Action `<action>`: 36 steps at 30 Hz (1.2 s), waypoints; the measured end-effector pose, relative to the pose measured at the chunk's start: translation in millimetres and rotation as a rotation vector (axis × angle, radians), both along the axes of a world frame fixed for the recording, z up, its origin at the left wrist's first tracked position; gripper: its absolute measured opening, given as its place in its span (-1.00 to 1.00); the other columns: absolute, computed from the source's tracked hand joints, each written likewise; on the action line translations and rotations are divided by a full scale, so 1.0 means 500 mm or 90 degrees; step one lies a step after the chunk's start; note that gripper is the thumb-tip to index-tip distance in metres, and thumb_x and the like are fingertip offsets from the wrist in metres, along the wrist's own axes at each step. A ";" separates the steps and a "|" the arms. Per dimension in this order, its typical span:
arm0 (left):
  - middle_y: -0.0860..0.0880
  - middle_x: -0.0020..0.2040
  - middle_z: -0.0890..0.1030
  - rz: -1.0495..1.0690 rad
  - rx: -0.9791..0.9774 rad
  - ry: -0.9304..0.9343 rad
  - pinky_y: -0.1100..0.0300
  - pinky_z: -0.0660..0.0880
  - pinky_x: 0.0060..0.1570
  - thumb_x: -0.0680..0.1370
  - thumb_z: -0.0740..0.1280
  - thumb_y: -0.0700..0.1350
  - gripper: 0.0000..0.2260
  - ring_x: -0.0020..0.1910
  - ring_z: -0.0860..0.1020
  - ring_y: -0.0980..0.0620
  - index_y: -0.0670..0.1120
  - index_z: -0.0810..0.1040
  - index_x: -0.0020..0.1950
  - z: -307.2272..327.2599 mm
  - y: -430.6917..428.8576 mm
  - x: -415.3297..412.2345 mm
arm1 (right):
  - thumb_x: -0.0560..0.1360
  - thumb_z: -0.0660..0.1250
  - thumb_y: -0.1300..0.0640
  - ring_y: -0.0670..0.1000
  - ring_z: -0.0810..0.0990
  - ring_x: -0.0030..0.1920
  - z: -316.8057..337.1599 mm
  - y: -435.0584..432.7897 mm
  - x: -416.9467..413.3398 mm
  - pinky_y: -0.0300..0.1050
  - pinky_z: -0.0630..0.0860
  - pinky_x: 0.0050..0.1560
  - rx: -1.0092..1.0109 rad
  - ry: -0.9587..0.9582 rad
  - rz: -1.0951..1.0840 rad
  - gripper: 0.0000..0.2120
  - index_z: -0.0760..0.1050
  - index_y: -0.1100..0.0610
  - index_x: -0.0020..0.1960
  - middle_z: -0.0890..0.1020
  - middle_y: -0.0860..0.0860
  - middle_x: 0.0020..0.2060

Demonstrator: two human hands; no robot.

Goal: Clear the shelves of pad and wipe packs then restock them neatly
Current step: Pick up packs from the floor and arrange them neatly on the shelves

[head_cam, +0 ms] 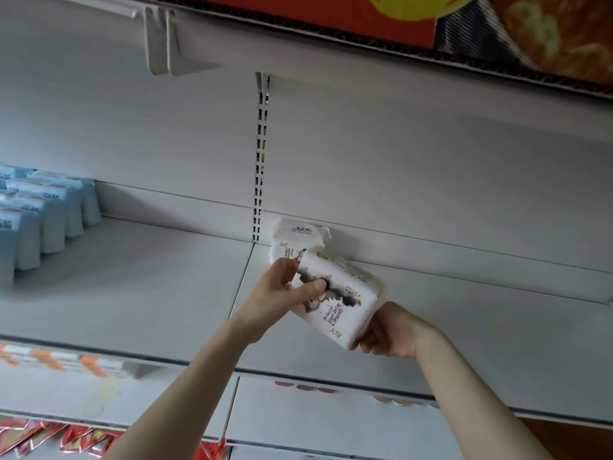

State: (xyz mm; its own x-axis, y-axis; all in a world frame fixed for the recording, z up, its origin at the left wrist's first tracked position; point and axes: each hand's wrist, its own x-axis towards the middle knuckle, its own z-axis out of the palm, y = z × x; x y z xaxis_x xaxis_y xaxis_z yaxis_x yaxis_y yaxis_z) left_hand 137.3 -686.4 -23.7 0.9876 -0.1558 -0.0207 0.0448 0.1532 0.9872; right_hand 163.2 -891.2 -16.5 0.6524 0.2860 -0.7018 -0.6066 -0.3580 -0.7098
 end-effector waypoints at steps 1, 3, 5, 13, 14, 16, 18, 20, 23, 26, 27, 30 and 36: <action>-0.03 -0.16 0.58 0.006 -0.023 0.030 0.19 0.54 -0.26 0.29 0.50 -0.01 -0.51 -0.27 0.60 0.08 -0.21 0.42 0.08 -0.003 -0.001 -0.002 | 0.58 -0.04 0.18 -0.03 0.54 -0.55 0.007 0.003 -0.001 -0.34 0.32 -0.63 -0.003 -0.010 0.008 -0.64 0.52 0.20 -0.13 0.62 0.10 -0.43; -0.07 -0.12 0.61 0.035 -0.053 0.110 0.19 0.55 -0.26 0.33 0.53 0.00 -0.51 -0.24 0.62 0.06 -0.19 0.43 0.09 -0.007 -0.007 -0.007 | 0.61 -0.02 0.14 -0.01 0.57 -0.50 0.007 0.004 0.003 -0.28 0.41 -0.56 0.022 -0.034 -0.030 -0.66 0.51 0.17 -0.12 0.59 0.08 -0.41; -0.13 -0.03 0.61 0.083 -0.057 0.172 0.15 0.58 -0.19 0.41 0.47 0.00 -0.59 -0.18 0.62 0.02 -0.20 0.45 0.11 -0.014 -0.013 -0.008 | 0.63 0.00 -0.05 0.04 0.57 -0.43 -0.002 0.002 0.012 -0.18 0.50 -0.41 0.063 -0.070 -0.118 -0.60 0.50 0.14 -0.14 0.56 0.09 -0.38; -0.14 -0.14 0.63 0.004 0.036 0.167 0.19 0.57 -0.27 0.32 0.53 -0.04 -0.57 -0.28 0.64 0.02 -0.23 0.50 0.04 -0.019 -0.012 0.004 | 0.23 0.39 -0.39 0.06 0.64 -0.04 0.010 -0.018 0.037 -0.14 0.53 -0.09 0.088 -0.217 -0.001 -0.24 0.46 0.12 0.21 0.66 0.08 -0.03; -0.12 -0.17 0.63 -0.022 0.048 0.155 0.21 0.56 -0.30 0.28 0.51 -0.02 -0.59 -0.30 0.63 0.04 -0.20 0.50 0.00 -0.016 -0.018 0.006 | 0.19 0.47 -0.34 0.07 0.64 0.01 0.015 -0.012 0.034 -0.13 0.54 -0.06 0.067 -0.224 0.056 -0.23 0.45 0.10 0.23 0.66 0.09 0.01; -0.09 -0.18 0.63 -0.032 0.034 0.130 0.22 0.54 -0.30 0.27 0.48 -0.02 -0.60 -0.30 0.63 0.06 -0.17 0.51 0.00 -0.012 -0.032 0.009 | 0.25 0.54 -0.10 0.10 0.66 0.00 0.021 0.000 0.026 -0.10 0.58 -0.05 0.065 -0.225 0.076 -0.41 0.46 0.09 0.19 0.68 0.12 -0.01; -0.10 -0.05 0.64 0.029 -0.029 0.131 0.15 0.57 -0.14 0.32 0.52 0.00 -0.49 -0.15 0.64 0.02 -0.17 0.47 0.16 -0.015 -0.038 0.015 | 0.24 0.51 0.05 0.12 0.67 -0.06 0.023 0.008 0.026 -0.07 0.59 -0.11 0.079 -0.262 0.012 -0.46 0.46 0.10 0.17 0.68 0.14 -0.05; -0.07 0.12 0.58 0.081 -0.063 0.153 0.05 0.51 0.06 0.35 0.49 0.14 -0.37 0.09 0.57 -0.01 -0.09 0.36 0.30 -0.023 -0.036 0.013 | 0.26 0.52 0.12 0.14 0.67 -0.09 0.015 0.005 0.033 -0.03 0.59 -0.12 0.143 -0.307 -0.127 -0.48 0.45 0.14 0.17 0.68 0.16 -0.07; 0.01 0.19 0.53 -0.002 -0.033 0.187 0.06 0.51 0.03 0.19 0.43 0.28 -0.23 0.16 0.54 0.00 0.07 0.27 0.32 -0.035 -0.050 -0.002 | 0.32 0.42 0.13 0.17 0.64 0.00 -0.002 0.002 0.040 0.05 0.60 0.00 0.310 -0.316 -0.314 -0.54 0.47 0.23 0.18 0.65 0.22 0.02; -0.04 0.13 0.60 -0.043 -0.068 0.178 0.04 0.57 -0.01 0.23 0.49 0.15 -0.34 0.02 0.63 0.01 0.00 0.38 0.25 -0.049 -0.078 -0.002 | 0.31 0.47 0.14 0.16 0.63 0.00 -0.018 0.002 0.040 0.00 0.60 -0.02 0.396 -0.310 -0.329 -0.52 0.49 0.28 0.18 0.63 0.24 0.03; -0.06 0.09 0.61 -0.020 -0.086 0.174 0.03 0.57 0.00 0.26 0.50 0.06 -0.39 -0.04 0.65 0.01 -0.02 0.39 0.25 -0.049 -0.084 0.002 | 0.26 0.53 0.09 0.14 0.63 0.00 -0.021 -0.002 0.041 -0.02 0.60 -0.05 0.391 -0.308 -0.310 -0.46 0.49 0.28 0.17 0.64 0.23 0.02; -0.08 0.04 0.61 0.034 -0.124 0.160 0.07 0.60 -0.08 0.25 0.48 -0.12 -0.43 -0.10 0.65 0.01 -0.01 0.41 0.22 -0.046 -0.077 0.018 | 0.01 0.61 -0.08 0.09 0.61 -0.02 -0.021 -0.035 0.051 -0.12 0.56 -0.10 0.273 -0.336 -0.218 -0.26 0.52 0.23 0.09 0.66 0.14 -0.05; -0.11 0.11 0.55 -0.053 0.078 0.076 0.14 0.59 -0.03 0.22 0.58 -0.20 -0.33 -0.02 0.60 0.01 0.12 0.39 0.24 -0.029 -0.055 0.044 | 0.14 0.62 0.04 -0.17 0.59 0.06 0.022 -0.096 0.068 -0.25 0.52 0.09 0.052 -0.376 0.015 -0.14 0.27 -0.04 0.34 0.56 -0.08 0.11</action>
